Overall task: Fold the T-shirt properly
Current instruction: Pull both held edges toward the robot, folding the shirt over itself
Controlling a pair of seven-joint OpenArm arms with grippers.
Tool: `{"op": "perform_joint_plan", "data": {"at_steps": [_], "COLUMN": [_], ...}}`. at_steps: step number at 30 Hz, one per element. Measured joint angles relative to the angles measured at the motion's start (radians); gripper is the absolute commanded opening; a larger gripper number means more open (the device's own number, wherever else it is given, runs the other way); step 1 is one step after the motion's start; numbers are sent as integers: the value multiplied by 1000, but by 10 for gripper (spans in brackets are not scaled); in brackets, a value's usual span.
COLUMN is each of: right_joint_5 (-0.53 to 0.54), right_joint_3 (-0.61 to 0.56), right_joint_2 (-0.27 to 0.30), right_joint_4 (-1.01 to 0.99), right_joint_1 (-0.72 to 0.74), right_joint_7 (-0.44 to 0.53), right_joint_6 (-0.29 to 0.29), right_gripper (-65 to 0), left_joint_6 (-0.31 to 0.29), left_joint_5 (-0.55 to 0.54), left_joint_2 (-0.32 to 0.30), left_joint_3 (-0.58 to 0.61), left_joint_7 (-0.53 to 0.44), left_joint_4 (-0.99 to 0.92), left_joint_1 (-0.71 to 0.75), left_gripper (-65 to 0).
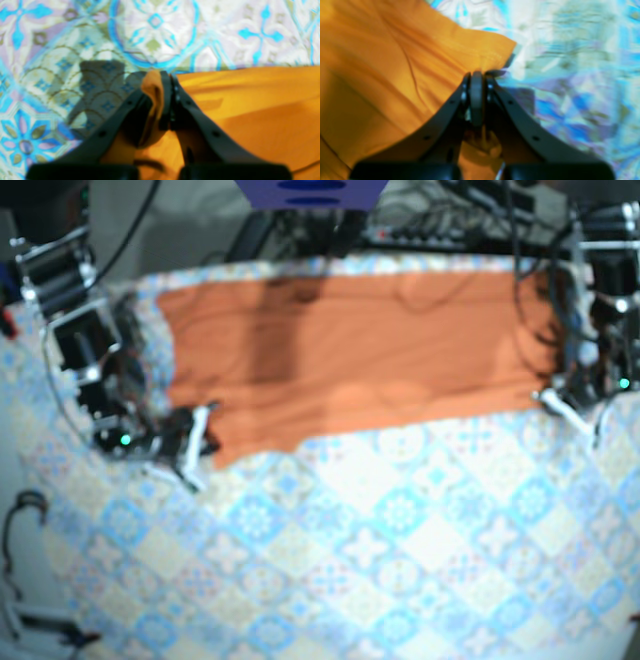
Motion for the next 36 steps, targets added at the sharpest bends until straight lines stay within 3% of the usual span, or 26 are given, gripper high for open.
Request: {"op": "perform_joint_plan", "data": {"at_steps": [14,19,25,36], "right_joint_5": [-2,-2,0,0], "right_joint_3": [171,217,310,370], "right_joint_2": [43,64,66,87], "right_joint_4": [272,317,368,470], "right_joint_1": [-190,-245,-310,-417], "right_joint_7": [-31,-32,-32,-31], "right_joint_6": [-4,-2,5,4], "right_gripper": [-650,-650,-650,-650], "left_joint_6": [0,-59,-60,-60], "left_joint_5": [4,2,6,1], "left_joint_2": [-1,-7,-28,-28], "left_joint_3": [0,0,1,1], "left_joint_7": [2,-3,-3,-15], "left_joint_4": [22,29,173,183], "left_joint_1": [11,26,108,157], "left_gripper": [-650,-650,-650,-650]}}
